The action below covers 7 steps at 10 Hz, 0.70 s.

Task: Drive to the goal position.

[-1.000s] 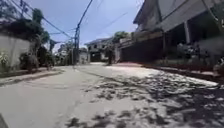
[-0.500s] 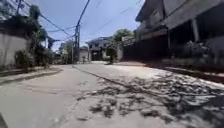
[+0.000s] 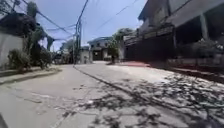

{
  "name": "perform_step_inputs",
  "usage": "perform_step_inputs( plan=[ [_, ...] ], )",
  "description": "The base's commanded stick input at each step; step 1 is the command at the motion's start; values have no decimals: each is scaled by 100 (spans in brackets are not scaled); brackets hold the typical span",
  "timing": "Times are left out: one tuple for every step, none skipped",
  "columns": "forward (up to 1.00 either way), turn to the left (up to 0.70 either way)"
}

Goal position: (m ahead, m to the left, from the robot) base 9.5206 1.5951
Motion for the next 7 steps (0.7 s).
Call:
perform_step_inputs(
  plan=[
    [100, 1],
    [100, 1],
    [100, 1],
    [100, 1],
    [100, 1],
    [100, 1],
    [100, 1]
  ],
)
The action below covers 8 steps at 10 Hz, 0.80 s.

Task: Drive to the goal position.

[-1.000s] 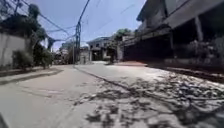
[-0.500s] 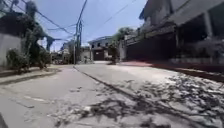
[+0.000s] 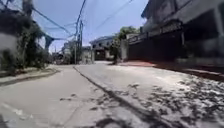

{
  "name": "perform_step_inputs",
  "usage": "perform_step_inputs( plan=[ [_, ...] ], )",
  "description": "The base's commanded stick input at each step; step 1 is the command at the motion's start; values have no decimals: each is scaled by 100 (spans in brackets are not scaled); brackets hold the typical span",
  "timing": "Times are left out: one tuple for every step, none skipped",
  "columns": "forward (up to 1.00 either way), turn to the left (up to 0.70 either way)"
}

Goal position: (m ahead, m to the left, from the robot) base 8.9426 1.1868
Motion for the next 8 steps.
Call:
perform_step_inputs(
  plan=[
    [100, 1],
    [100, 1],
    [100, 1],
    [100, 1],
    [100, 1],
    [100, 1],
    [100, 1],
    [100, 1]
  ],
)
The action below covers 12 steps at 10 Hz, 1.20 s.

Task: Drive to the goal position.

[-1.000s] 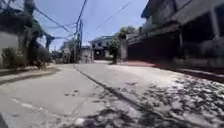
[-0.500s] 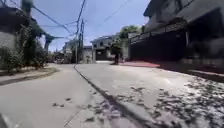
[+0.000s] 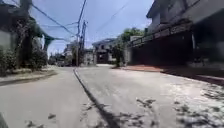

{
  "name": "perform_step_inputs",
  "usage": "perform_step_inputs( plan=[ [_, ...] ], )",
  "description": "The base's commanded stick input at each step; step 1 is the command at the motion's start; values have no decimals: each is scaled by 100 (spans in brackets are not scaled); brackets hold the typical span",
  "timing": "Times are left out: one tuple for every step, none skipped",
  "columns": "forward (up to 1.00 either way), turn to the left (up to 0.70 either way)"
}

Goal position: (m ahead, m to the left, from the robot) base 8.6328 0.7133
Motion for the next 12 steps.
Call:
perform_step_inputs(
  plan=[
    [100, 1],
    [100, 1],
    [100, 1],
    [100, 1],
    [100, 1],
    [100, 1],
    [100, 1],
    [100, 1],
    [100, 1],
    [100, 1],
    [100, 1],
    [100, 1]
  ],
)
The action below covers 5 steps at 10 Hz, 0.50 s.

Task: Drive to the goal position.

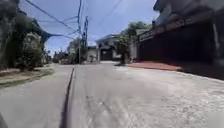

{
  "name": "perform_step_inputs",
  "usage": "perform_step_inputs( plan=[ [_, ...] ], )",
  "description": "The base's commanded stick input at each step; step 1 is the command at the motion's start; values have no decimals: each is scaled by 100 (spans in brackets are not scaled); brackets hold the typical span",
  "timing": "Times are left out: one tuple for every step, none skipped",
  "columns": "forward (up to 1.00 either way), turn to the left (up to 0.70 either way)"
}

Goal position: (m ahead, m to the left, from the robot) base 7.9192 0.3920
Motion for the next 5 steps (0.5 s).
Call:
perform_step_inputs(
  plan=[
    [100, 1],
    [100, 1],
    [100, 1],
    [100, 1],
    [100, 1]
  ],
)
